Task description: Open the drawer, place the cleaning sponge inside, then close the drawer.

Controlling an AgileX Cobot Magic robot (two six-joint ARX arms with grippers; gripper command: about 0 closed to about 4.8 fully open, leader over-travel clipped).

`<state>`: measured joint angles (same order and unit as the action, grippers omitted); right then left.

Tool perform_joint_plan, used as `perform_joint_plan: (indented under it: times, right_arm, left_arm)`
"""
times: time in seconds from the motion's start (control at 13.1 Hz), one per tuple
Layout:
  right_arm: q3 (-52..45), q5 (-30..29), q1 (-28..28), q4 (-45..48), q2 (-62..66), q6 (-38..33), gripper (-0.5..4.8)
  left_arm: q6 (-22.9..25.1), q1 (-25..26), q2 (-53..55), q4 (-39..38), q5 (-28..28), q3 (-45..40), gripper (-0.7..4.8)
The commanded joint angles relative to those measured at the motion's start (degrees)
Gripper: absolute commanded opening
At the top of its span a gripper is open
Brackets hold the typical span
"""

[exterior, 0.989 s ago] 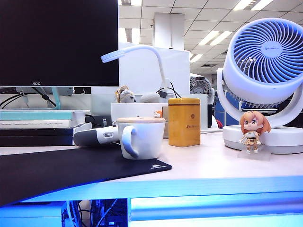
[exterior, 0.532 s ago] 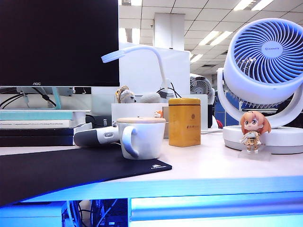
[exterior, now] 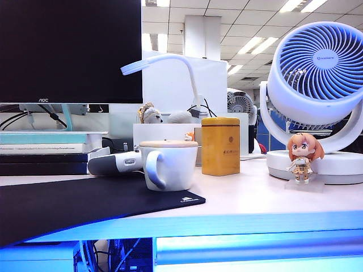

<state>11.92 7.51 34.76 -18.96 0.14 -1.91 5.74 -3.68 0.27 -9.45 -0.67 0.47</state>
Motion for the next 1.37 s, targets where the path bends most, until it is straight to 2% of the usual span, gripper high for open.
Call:
perform_joint_plan:
  times: [0.08, 0.15, 0.23, 0.3, 0.38, 0.46, 0.53, 0.61, 0.68, 0.84, 1.37]
  right_arm:
    - [0.28, 0.11, 0.02, 0.85, -0.04, 0.09, -0.01]
    - [-0.50, 0.76, -0.22, 2.54, -0.04, 0.85, -0.01]
    - [-3.13, 7.63, -4.28, 9.09, -0.04, 2.86, -0.01]
    - [-4.50, 7.96, -8.33, 10.91, -0.04, 2.86, -0.01]
    - [-5.66, 5.33, -12.31, 11.85, -0.04, 2.86, -0.01]
    - [-7.10, 0.11, -17.16, 13.25, -0.04, 2.86, -0.01]
    - [-9.75, -9.62, -25.20, 15.32, -0.04, 2.84, -0.01]
    - [-11.91, -11.87, -30.97, 14.12, -0.04, 2.84, -0.01]
    - [-11.91, -6.91, -30.77, 11.78, -0.04, 2.84, -0.01]
    - [-11.91, -2.97, -29.44, 9.27, -0.04, 2.86, -0.01]
    - [-11.91, -3.56, -29.46, 10.01, -0.04, 2.84, -0.01]
  left_arm:
    - [-0.20, 0.00, -0.11, -1.22, -0.20, -0.22, -0.02]
    - [-0.20, 0.00, -0.11, -1.25, -0.20, -0.22, -0.02]
    - [-0.20, 0.00, -0.11, -1.25, -0.20, -0.22, -0.02]
    - [-0.20, 0.00, -0.11, -1.22, -0.20, -0.22, -0.02]
    - [-0.20, 0.00, -0.11, -1.22, -0.20, -0.22, -0.02]
    - [-0.17, 0.00, -0.11, -1.22, -0.17, -0.22, -0.02]
    - [-0.20, 0.00, -0.11, -1.22, -0.20, -0.22, -0.02]
    - [-0.20, 0.00, -0.11, -1.22, -0.20, -0.22, -0.02]
    - [-0.20, 0.00, -0.11, -1.22, -0.20, -0.22, -0.02]
    - [-0.20, 0.00, -0.11, -1.22, -0.20, -0.22, -0.02]
    - [-0.20, 0.00, -0.11, -1.22, -0.20, -0.22, -0.02]
